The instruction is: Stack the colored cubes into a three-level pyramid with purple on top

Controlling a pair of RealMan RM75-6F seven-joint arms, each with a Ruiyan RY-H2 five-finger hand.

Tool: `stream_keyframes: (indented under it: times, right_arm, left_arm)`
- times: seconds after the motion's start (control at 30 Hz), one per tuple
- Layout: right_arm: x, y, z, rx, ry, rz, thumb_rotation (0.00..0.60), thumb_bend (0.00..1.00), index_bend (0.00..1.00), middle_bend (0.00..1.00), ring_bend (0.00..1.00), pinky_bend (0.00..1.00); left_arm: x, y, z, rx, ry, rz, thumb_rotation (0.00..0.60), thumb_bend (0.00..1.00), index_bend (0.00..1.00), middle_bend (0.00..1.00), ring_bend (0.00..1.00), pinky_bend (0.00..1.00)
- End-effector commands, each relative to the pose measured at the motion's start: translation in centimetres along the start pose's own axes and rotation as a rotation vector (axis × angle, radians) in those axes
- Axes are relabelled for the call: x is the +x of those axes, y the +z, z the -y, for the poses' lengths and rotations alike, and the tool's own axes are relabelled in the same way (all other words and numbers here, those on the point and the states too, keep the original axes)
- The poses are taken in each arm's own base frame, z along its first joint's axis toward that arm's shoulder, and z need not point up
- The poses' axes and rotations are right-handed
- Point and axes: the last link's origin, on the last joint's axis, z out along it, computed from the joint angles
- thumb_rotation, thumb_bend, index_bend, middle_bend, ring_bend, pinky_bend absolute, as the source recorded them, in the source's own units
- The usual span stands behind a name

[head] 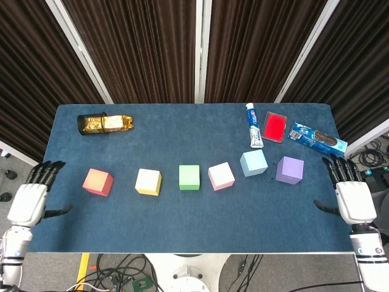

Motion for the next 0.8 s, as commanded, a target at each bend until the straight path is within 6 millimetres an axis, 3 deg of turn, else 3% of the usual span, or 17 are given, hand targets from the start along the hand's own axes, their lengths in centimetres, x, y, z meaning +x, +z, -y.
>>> stream_keyframes:
  times: [0.03,0.23,0.5,0.63,0.8]
  right_arm:
    - [0.2,0.3,0.0,-0.001,-0.001,-0.001,0.600,0.02,0.00,0.00,0.00,0.00]
    - [0.0,0.8,-0.3,-0.020,0.000,0.010,0.600,0.02,0.00,0.00,0.00,0.00]
    - [0.3,1.2,-1.0,-0.039,0.005,0.009,0.600,0.03,0.00,0.00,0.00,0.00]
    - [0.7,1.3,-1.3,-0.032,0.011,0.000,0.600,0.03,0.00,0.00,0.00,0.00]
    - [1.5,1.6,-1.7,-0.035,0.017,-0.018,0.600,0.03,0.00,0.00,0.00,0.00]
  left_arm:
    - [-0.3,1.7,-1.7,-0.062,-0.012,0.023,0.600,0.06,0.08,0.09,0.00,0.07]
    - [-1.9,5.1,-4.9,-0.157,-0.069,0.106,0.600,0.06,0.08,0.09,0.00,0.07]
    - [-4.8,9.3,-10.6,-0.272,-0.115,0.188,0.600,0.06,0.08,0.09,0.00,0.07]
    - [-6.8,10.6,-12.5,-0.299,-0.114,0.238,0.600,0.06,0.08,0.09,0.00,0.07]
    - [-9.0,11.0,-13.4,-0.294,-0.125,0.280,0.600,0.06,0.08,0.10,0.00,0.07]
